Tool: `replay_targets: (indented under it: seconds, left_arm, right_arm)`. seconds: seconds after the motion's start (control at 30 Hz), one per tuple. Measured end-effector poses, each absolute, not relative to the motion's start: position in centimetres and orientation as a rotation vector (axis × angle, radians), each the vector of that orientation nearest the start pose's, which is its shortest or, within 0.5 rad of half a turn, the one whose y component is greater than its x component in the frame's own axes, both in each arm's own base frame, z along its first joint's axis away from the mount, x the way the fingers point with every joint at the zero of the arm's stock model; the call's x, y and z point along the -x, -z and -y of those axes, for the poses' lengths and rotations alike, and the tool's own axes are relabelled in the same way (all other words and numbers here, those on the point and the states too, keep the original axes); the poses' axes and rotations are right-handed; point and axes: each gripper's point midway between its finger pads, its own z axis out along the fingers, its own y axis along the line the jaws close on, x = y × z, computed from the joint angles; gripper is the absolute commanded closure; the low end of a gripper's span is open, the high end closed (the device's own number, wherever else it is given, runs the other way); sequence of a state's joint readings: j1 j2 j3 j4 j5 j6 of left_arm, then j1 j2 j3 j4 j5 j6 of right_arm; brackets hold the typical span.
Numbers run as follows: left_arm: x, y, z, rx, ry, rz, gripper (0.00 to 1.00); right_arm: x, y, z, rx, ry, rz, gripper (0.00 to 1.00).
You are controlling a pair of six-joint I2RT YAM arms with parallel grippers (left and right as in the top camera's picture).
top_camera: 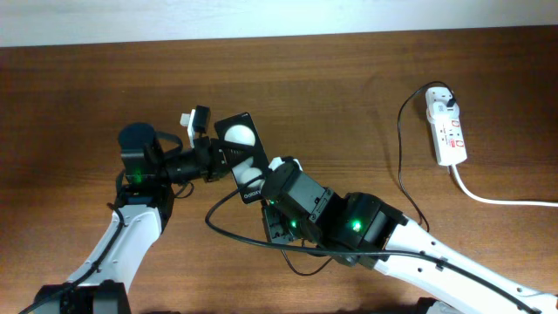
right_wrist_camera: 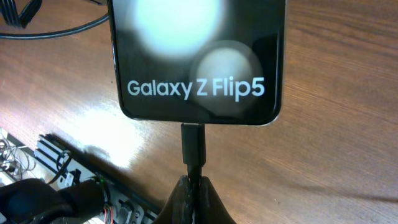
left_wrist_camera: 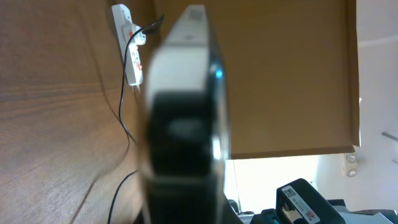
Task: Plug charger to phone and switch on socket
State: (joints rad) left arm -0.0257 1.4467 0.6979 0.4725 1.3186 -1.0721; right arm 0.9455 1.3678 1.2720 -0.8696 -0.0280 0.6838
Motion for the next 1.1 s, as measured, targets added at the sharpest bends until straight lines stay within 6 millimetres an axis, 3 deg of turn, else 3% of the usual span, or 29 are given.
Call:
replay_targets:
  seconds: [0.07, 0.13, 0.17, 0.23, 0.33, 0.43, 0.5, 0.57, 0.6, 0.67, 0.77, 1.1]
  left_arm:
    - [-29.7, -22.1, 18.1, -0.108, 1.991, -2.117, 1.00]
    - [-27.9, -22.3, 18.9, -0.205, 2.074, -2.132, 1.00]
    - [-27.7, -22.4, 18.9, -0.218, 2.086, -2.132, 1.00]
    - [-27.6, -22.4, 18.8, -0.228, 2.094, -2.131, 1.00]
    - [-27.4, -22.4, 18.8, -0.275, 2.079, -2.109, 1.00]
    - [-27.2, -22.5, 18.8, -0.343, 2.063, -2.077, 1.00]
    - [-27.4, -22.5, 18.8, -0.349, 2.041, -2.067, 1.00]
    - [-28.3, -22.1, 18.8, -0.299, 1.990, -2.069, 1.00]
    - [-28.7, -22.0, 18.8, -0.273, 1.969, -2.071, 1.00]
    - [-30.2, -21.5, 18.6, -0.178, 1.891, -2.078, 1.00]
    - [-31.9, -20.9, 18.2, -0.058, 1.811, -2.086, 1.00]
    - [-33.4, -19.9, 20.5, 0.030, 1.673, -2.103, 1.00]
  right_arm:
    - [-23.3, -22.8, -29.9, 0.288, -0.646, -2.509, 0.96]
    - [-24.8, -23.6, -29.6, 0.238, -0.620, -2.450, 0.96]
    - [-25.0, -23.8, -29.5, 0.230, -0.613, -2.437, 0.96]
    - [-25.2, -23.8, -29.4, 0.224, -0.605, -2.431, 0.87]
    - [-25.1, -24.3, -29.1, 0.260, -0.587, -2.411, 0.61]
    - [-24.0, -25.7, -27.5, 0.313, -0.566, -2.384, 0.42]
    - [-22.5, -28.5, -24.9, 0.333, -0.571, -2.321, 0.29]
    - [-21.0, -31.4, -21.5, 0.308, -0.561, -2.243, 0.06]
    - [-20.4, -32.4, -20.2, 0.288, -0.558, -2.215, 0.01]
    - [-19.3, -33.2, -17.9, 0.271, -0.537, -2.195, 0.01]
    - [-18.0, -31.9, -15.7, 0.288, -0.461, -2.257, 0.01]
    - [-18.9, -29.4, -16.8, 0.321, -0.368, -2.349, 0.01]
